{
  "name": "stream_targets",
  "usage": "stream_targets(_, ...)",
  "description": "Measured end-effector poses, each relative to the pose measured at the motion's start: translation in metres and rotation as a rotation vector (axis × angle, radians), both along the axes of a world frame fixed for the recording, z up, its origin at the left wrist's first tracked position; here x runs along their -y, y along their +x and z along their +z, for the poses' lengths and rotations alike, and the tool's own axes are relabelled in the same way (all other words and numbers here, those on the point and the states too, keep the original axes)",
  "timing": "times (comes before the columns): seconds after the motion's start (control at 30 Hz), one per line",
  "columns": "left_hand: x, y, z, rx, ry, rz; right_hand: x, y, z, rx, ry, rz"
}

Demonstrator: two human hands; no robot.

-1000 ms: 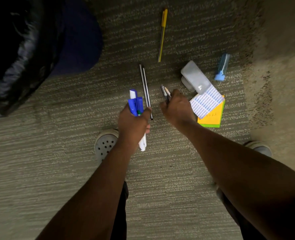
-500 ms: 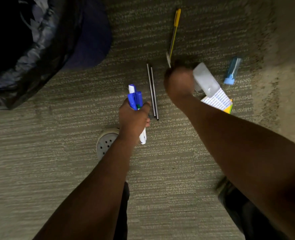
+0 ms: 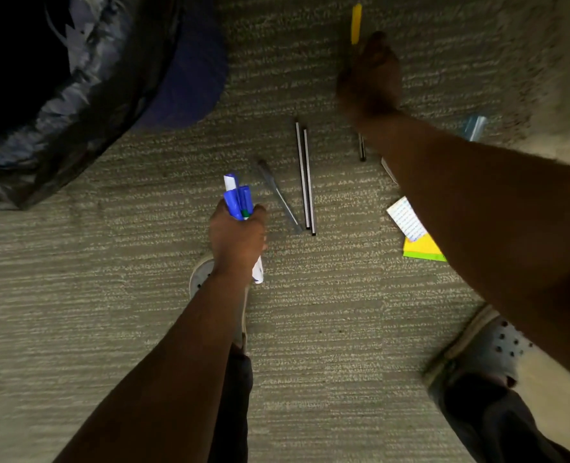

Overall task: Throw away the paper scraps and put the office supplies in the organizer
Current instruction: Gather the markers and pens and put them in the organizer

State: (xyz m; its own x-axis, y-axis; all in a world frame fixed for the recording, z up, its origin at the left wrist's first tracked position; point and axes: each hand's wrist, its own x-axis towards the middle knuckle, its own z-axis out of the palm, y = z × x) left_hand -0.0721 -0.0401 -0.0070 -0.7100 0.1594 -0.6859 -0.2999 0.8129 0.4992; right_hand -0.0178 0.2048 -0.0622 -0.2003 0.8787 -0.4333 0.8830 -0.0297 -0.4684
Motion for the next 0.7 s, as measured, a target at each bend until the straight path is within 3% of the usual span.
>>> stream_targets(0.17, 0.005, 0.001, 0.001, -0.015, 0.019, 0.045, 0.072, -0.001, 0.027, 0.148, 0.399, 0.342)
stream_targets(0.3, 0.007, 0.003, 0.002, -0.039, 0.011, 0.050, 0.126, -0.001, 0.034, -0.021, 0.061, 0.294)
stream_targets(0.4, 0.010, 0.002, 0.001, -0.051, 0.022, 0.063, 0.161, -0.001, 0.029, 0.112, -0.100, 0.474)
stream_targets(0.53, 0.016, 0.001, 0.005, -0.081, 0.021, 0.067, 0.184, 0.005, 0.023, 0.233, -0.097, 0.642)
stream_targets(0.7, 0.034, 0.004, 0.022, -0.121, 0.038, 0.036, 0.180, 0.013, 0.020, 0.259, -0.091, 0.511)
